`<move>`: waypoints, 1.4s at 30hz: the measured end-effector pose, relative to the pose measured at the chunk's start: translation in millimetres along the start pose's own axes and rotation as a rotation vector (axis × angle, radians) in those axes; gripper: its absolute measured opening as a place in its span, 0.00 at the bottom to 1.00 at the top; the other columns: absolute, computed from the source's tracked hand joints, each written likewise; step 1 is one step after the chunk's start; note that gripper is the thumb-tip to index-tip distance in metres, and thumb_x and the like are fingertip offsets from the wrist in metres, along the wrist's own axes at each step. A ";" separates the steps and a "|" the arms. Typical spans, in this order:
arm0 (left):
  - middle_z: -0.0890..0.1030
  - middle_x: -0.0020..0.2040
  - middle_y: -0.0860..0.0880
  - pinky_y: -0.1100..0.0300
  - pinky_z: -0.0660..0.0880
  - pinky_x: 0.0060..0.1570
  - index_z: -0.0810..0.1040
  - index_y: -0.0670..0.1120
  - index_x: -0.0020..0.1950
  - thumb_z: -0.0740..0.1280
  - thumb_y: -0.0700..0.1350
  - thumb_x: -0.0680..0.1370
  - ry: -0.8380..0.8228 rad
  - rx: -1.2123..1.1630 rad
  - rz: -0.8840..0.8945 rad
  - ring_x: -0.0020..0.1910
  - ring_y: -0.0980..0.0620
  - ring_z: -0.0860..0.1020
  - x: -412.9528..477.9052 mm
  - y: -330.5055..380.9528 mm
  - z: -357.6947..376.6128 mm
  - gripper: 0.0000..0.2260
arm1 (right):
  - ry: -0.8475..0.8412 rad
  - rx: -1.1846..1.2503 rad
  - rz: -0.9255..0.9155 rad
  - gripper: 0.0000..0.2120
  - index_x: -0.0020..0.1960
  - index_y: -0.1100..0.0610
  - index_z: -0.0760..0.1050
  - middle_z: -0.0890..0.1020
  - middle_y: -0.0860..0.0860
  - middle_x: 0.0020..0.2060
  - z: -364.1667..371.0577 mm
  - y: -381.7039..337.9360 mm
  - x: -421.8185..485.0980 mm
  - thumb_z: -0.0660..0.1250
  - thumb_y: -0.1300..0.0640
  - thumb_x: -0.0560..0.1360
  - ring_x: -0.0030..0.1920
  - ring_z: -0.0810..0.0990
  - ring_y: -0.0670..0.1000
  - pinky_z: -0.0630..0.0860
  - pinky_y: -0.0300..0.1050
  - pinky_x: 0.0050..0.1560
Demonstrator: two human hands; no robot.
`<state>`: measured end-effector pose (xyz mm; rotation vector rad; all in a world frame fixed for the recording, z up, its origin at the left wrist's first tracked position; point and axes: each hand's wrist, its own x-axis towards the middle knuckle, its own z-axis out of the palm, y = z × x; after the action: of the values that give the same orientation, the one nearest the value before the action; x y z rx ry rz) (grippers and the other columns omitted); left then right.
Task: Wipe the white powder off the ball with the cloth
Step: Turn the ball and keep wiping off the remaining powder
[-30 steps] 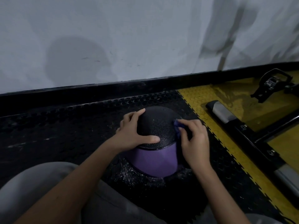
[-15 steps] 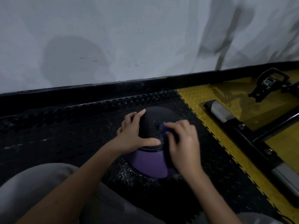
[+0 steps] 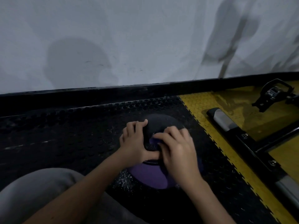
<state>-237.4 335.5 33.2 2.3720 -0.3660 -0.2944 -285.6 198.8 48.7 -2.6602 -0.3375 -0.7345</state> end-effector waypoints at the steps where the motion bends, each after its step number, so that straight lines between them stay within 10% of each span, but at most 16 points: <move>1: 0.52 0.65 0.50 0.51 0.50 0.69 0.47 0.51 0.74 0.74 0.59 0.65 0.005 0.006 0.008 0.68 0.48 0.52 -1.5 -0.4 0.7 0.48 | -0.038 0.006 -0.041 0.10 0.48 0.52 0.81 0.76 0.49 0.41 -1.5 -2.0 0.7 0.61 0.58 0.72 0.40 0.69 0.52 0.71 0.47 0.36; 9: 0.50 0.64 0.55 0.49 0.47 0.69 0.48 0.53 0.74 0.72 0.65 0.63 0.007 -0.046 0.073 0.68 0.53 0.49 -0.6 10.8 8.9 0.49 | -0.092 0.095 0.357 0.09 0.53 0.56 0.80 0.72 0.48 0.44 -9.6 58.1 35.9 0.65 0.63 0.76 0.53 0.73 0.55 0.60 0.34 0.45; 17: 0.51 0.63 0.55 0.51 0.49 0.68 0.50 0.55 0.73 0.73 0.62 0.63 0.072 0.009 0.077 0.67 0.53 0.52 -2.1 8.8 14.8 0.47 | -0.106 -0.021 -0.043 0.11 0.49 0.53 0.81 0.75 0.50 0.40 -10.3 8.8 6.0 0.61 0.56 0.73 0.40 0.72 0.53 0.70 0.46 0.38; 29: 0.57 0.65 0.58 0.47 0.53 0.71 0.57 0.63 0.71 0.75 0.65 0.55 -0.107 -0.097 0.110 0.69 0.52 0.57 13.0 -12.5 -14.2 0.48 | 0.002 0.166 0.471 0.09 0.55 0.55 0.79 0.73 0.48 0.44 -6.9 73.3 24.6 0.64 0.61 0.77 0.52 0.74 0.53 0.66 0.42 0.49; 38: 0.54 0.70 0.60 0.45 0.49 0.71 0.48 0.76 0.59 0.67 0.67 0.53 -0.113 -0.044 0.126 0.71 0.56 0.57 13.0 -12.4 -6.7 0.40 | -0.099 -0.173 -0.003 0.14 0.46 0.53 0.81 0.76 0.53 0.39 2.9 -9.1 -3.3 0.58 0.54 0.69 0.39 0.72 0.56 0.69 0.47 0.32; 42: 0.53 0.70 0.61 0.49 0.46 0.70 0.51 0.71 0.68 0.75 0.66 0.57 -0.113 -0.067 0.132 0.71 0.58 0.55 12.0 -10.7 -5.6 0.46 | -0.045 -0.125 0.107 0.09 0.51 0.52 0.81 0.74 0.52 0.40 -12.2 26.4 15.7 0.66 0.60 0.73 0.42 0.74 0.57 0.72 0.49 0.37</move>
<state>-222.5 342.5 28.6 2.2591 -0.5545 -0.3741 -269.6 172.0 59.6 -2.7904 -0.1639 -0.6842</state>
